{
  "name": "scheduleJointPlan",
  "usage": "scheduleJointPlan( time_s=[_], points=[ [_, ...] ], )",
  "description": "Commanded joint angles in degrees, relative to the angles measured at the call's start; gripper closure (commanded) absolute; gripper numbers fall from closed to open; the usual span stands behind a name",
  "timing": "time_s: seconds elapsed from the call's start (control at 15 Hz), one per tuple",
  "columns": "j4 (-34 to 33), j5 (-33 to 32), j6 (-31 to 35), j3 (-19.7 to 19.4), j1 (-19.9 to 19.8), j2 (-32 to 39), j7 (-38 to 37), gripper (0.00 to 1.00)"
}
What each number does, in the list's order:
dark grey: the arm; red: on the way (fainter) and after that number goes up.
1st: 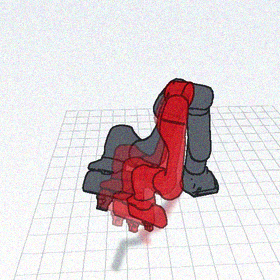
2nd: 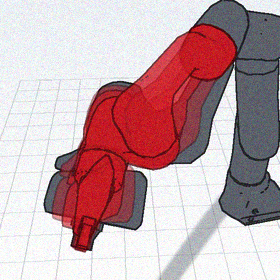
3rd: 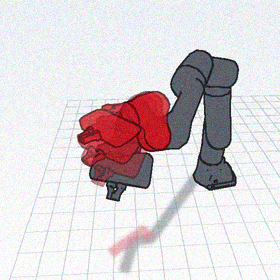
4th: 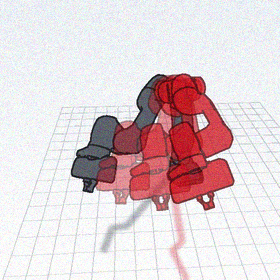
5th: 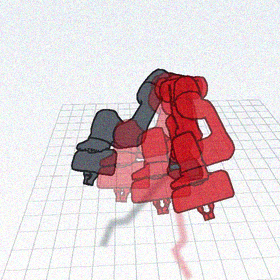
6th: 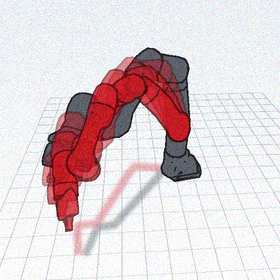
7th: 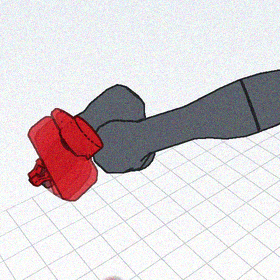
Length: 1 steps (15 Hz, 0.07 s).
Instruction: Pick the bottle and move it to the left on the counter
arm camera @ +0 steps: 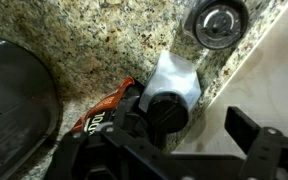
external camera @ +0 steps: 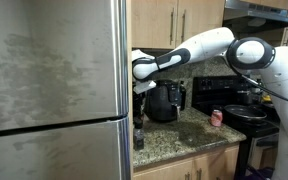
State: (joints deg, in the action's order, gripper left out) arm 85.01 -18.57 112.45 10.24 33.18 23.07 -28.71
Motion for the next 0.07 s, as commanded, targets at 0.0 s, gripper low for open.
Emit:
scheduleJointPlan(
  time_s=[0.0],
  points=[
    [0.82, -0.76, -0.35, 0.50, 0.15, -1.42, -2.32, 0.00]
  ],
)
